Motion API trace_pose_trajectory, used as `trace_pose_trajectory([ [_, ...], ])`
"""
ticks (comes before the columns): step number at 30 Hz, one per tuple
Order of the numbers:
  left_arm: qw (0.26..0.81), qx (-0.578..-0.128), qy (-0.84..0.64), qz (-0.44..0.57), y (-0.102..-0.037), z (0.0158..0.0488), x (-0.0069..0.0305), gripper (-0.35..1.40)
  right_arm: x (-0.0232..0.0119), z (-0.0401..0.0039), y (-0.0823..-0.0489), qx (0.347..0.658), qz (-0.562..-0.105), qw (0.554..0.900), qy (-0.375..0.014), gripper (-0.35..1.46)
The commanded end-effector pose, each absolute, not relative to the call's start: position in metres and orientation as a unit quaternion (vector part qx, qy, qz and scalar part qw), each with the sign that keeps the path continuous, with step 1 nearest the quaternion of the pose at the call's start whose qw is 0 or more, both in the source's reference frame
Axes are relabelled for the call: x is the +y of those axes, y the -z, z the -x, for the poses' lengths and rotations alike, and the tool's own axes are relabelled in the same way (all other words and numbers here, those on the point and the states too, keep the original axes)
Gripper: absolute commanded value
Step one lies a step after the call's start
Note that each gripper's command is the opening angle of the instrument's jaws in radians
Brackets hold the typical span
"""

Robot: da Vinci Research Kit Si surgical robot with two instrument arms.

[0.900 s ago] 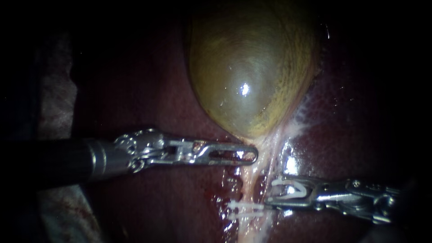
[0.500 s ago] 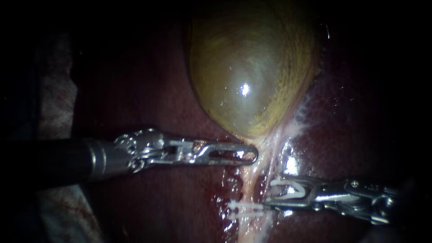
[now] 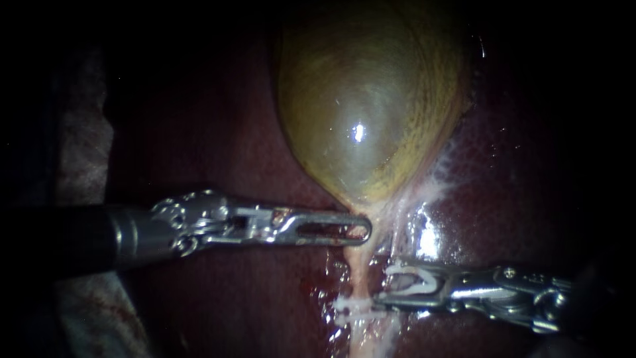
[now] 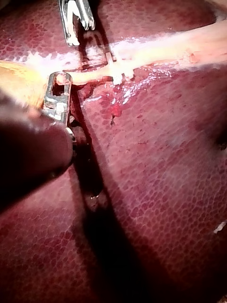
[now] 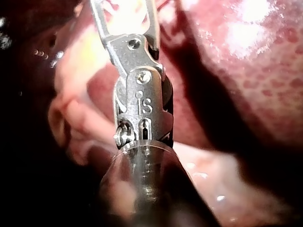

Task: Clipping third clip left tube

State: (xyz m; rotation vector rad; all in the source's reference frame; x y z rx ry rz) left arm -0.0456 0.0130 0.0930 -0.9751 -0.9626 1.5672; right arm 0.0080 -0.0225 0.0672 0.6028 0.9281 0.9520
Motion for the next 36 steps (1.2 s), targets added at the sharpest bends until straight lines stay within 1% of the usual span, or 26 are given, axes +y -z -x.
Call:
trace_pose_trajectory([
  [1, 0.505, -0.4, -0.649, 0.404, -0.0929, 0.0455, 0.013, -0.35, -0.0225, -0.0081, -0.0673, 0.423, -0.274, 0.745, -0.436, 0.56],
  [16, 0.502, -0.408, -0.651, 0.398, -0.0898, 0.0434, 0.012, -0.35, -0.0224, -0.0097, -0.0679, 0.424, -0.289, 0.737, -0.44, 0.56],
  [36, 0.5, -0.41, -0.651, 0.397, -0.0894, 0.0428, 0.0117, -0.35, -0.0231, -0.0117, -0.0699, 0.429, -0.302, 0.731, -0.437, 0.56],
])
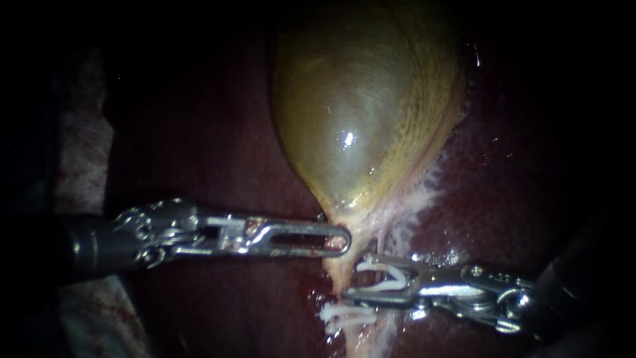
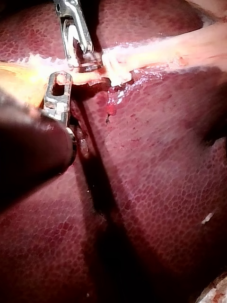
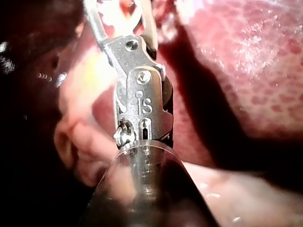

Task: Clipping third clip left tube

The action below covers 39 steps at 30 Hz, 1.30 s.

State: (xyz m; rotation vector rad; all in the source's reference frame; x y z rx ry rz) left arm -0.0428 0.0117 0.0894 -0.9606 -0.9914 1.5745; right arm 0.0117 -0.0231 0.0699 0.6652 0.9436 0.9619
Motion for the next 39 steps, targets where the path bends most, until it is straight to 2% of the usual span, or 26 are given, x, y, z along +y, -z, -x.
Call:
trace_pose_trajectory([
  [1, 0.5, -0.41, -0.651, 0.397, -0.0894, 0.0428, 0.0117, -0.35, -0.0231, -0.0118, -0.07, 0.429, -0.302, 0.731, -0.437, 0.56],
  [11, 0.5, -0.41, -0.651, 0.397, -0.0894, 0.0427, 0.0117, -0.35, -0.0236, -0.0124, -0.0717, 0.429, -0.305, 0.731, -0.435, 0.56],
  [24, 0.5, -0.411, -0.651, 0.397, -0.0891, 0.0427, 0.0116, -0.35, -0.024, -0.0126, -0.0737, 0.414, -0.312, 0.736, -0.436, 0.56],
  [39, 0.5, -0.411, -0.651, 0.397, -0.089, 0.0428, 0.0116, -0.35, -0.024, -0.0147, -0.0744, 0.414, -0.325, 0.731, -0.434, 0.55],
])
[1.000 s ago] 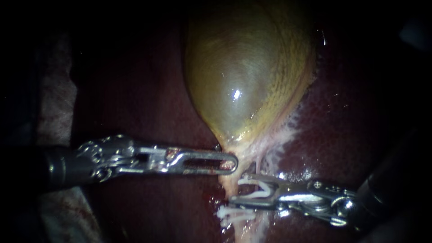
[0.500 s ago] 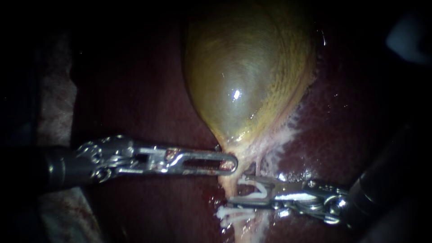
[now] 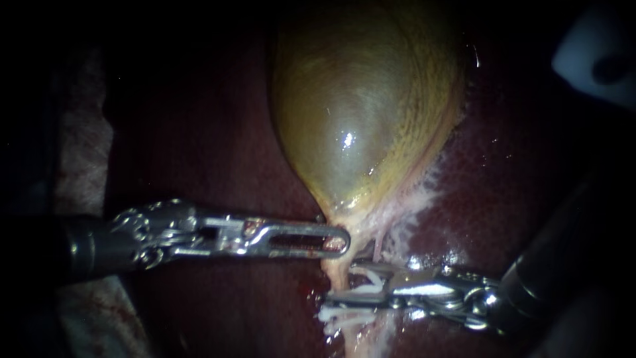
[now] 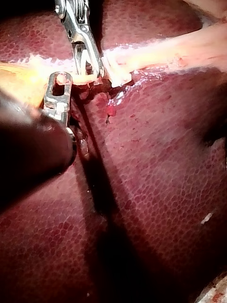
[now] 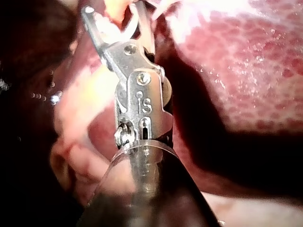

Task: Clipping third clip left tube

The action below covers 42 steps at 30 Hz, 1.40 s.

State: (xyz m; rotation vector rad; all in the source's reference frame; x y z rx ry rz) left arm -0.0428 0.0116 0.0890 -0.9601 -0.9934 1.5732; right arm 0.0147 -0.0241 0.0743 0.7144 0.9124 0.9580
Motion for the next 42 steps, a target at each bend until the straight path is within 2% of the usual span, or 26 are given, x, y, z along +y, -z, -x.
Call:
trace_pose_trajectory([
  [1, 0.5, -0.411, -0.651, 0.397, -0.089, 0.0428, 0.0116, -0.35, -0.024, -0.0149, -0.0745, 0.415, -0.325, 0.731, -0.434, 0.55],
  [19, 0.501, -0.411, -0.651, 0.397, -0.089, 0.0428, 0.0116, -0.35, -0.0236, -0.0162, -0.0748, 0.412, -0.332, 0.73, -0.433, 0.53],
  [26, 0.501, -0.411, -0.651, 0.397, -0.089, 0.0429, 0.0116, -0.35, -0.0232, -0.0162, -0.0746, 0.412, -0.332, 0.729, -0.434, 0.46],
  [29, 0.501, -0.411, -0.651, 0.397, -0.089, 0.0429, 0.0116, -0.35, -0.0231, -0.0162, -0.0746, 0.411, -0.333, 0.729, -0.434, 0.36],
  [40, 0.501, -0.411, -0.651, 0.397, -0.089, 0.0429, 0.0116, -0.35, -0.0229, -0.0166, -0.0749, 0.404, -0.334, 0.733, -0.433, -0.23],
  [42, 0.501, -0.411, -0.651, 0.397, -0.089, 0.0429, 0.0116, -0.35, -0.0229, -0.0167, -0.075, 0.401, -0.335, 0.734, -0.433, -0.27],
])
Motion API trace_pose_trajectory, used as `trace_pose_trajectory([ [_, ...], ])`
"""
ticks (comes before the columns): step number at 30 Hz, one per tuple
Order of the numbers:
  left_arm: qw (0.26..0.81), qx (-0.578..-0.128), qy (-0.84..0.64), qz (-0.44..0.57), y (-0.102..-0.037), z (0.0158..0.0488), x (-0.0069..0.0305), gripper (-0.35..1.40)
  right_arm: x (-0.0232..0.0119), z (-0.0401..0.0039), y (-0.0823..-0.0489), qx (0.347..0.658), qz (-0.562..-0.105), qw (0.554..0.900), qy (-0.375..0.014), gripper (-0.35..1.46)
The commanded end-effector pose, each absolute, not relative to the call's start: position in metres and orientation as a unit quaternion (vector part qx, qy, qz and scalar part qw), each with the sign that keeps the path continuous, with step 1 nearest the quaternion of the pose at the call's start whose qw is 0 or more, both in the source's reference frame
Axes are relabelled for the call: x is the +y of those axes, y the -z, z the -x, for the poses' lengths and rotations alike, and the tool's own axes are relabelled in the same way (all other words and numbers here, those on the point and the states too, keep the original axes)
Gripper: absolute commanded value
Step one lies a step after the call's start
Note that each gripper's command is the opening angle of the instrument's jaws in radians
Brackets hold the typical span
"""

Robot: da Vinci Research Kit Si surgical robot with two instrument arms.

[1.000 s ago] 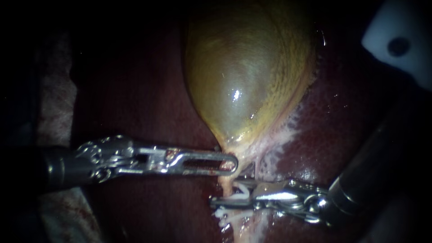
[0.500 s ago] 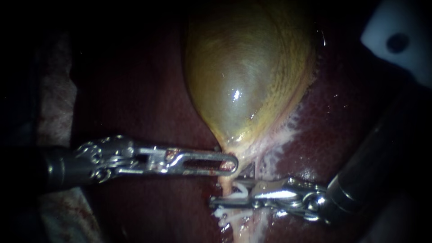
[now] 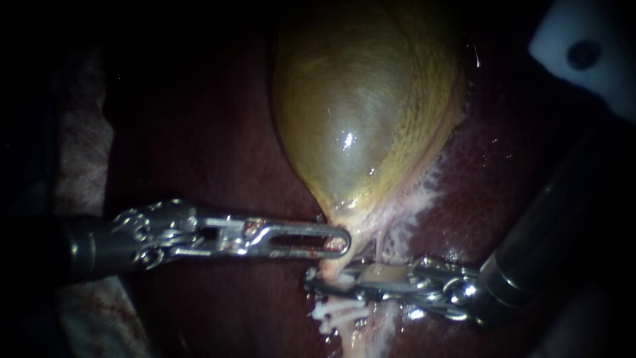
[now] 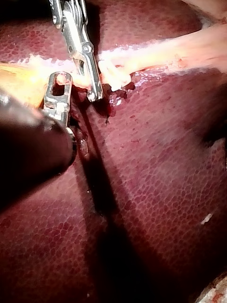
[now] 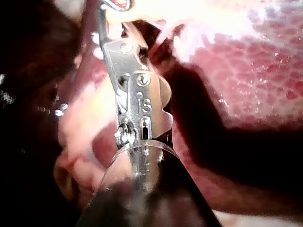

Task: Clipping third clip left tube

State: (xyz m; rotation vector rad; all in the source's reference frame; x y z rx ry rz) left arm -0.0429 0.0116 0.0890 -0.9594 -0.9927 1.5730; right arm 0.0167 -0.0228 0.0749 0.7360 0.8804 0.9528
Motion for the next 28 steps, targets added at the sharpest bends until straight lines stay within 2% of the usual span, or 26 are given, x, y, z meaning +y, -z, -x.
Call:
trace_pose_trajectory([
  [1, 0.501, -0.411, -0.651, 0.397, -0.089, 0.0429, 0.0116, -0.35, -0.0229, -0.0167, -0.075, 0.4, -0.335, 0.735, -0.433, -0.27],
  [28, 0.501, -0.411, -0.651, 0.397, -0.089, 0.0429, 0.0116, -0.35, -0.0231, -0.017, -0.0751, 0.398, -0.335, 0.736, -0.433, -0.32],
])
